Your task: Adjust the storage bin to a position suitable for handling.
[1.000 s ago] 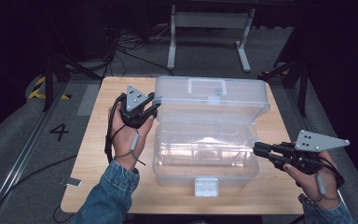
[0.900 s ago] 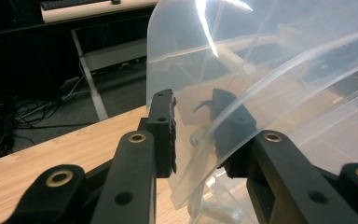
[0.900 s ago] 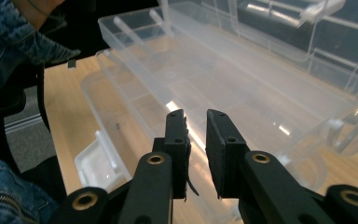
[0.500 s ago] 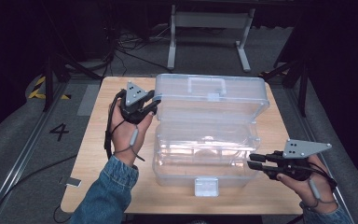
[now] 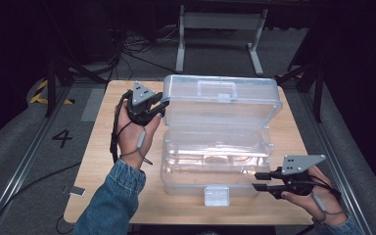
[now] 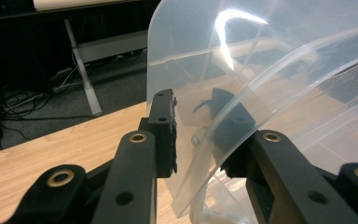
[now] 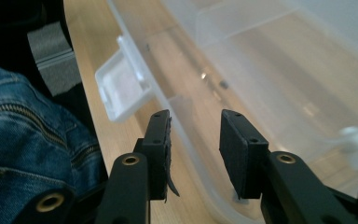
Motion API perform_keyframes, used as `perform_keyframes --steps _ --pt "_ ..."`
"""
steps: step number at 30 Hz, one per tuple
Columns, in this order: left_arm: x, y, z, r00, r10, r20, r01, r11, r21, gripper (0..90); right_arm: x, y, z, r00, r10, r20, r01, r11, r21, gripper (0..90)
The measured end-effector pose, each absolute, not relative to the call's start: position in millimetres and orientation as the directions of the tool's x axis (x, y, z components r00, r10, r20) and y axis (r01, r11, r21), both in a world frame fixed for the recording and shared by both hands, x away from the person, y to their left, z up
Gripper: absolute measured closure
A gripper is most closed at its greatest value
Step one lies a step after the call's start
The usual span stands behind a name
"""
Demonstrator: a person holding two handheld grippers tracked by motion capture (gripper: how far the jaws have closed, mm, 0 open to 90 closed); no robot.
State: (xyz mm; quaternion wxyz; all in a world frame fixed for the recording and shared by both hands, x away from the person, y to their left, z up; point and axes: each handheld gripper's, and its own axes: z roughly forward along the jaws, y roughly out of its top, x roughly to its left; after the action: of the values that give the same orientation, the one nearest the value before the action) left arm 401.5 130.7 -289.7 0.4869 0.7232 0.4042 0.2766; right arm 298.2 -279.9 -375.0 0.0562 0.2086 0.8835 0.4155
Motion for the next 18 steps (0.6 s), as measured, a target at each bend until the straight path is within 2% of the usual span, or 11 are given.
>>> perform_keyframes --steps 7,11,12,18 --pt "404.3 130.6 -288.5 0.519 0.855 0.001 0.324 -0.198 0.925 71.3 301.6 -264.4 -392.9 -0.925 0.374 0.064 0.308 0.641 0.703 65.7" --pt "405.6 131.3 -288.6 0.517 0.856 0.002 0.322 -0.197 0.926 71.5 304.6 -260.1 -400.2 -0.933 0.358 0.042 0.289 0.675 0.679 72.1" --pt "406.0 131.1 -288.8 0.516 0.857 -0.006 0.327 -0.191 0.926 71.6 305.9 -258.1 -404.2 -0.938 0.345 -0.006 0.256 0.707 0.660 77.1" --pt "407.9 131.4 -288.7 0.512 0.859 -0.014 0.332 -0.183 0.925 72.0 309.8 -257.8 -407.6 -0.958 0.285 -0.034 0.197 0.739 0.644 79.7"
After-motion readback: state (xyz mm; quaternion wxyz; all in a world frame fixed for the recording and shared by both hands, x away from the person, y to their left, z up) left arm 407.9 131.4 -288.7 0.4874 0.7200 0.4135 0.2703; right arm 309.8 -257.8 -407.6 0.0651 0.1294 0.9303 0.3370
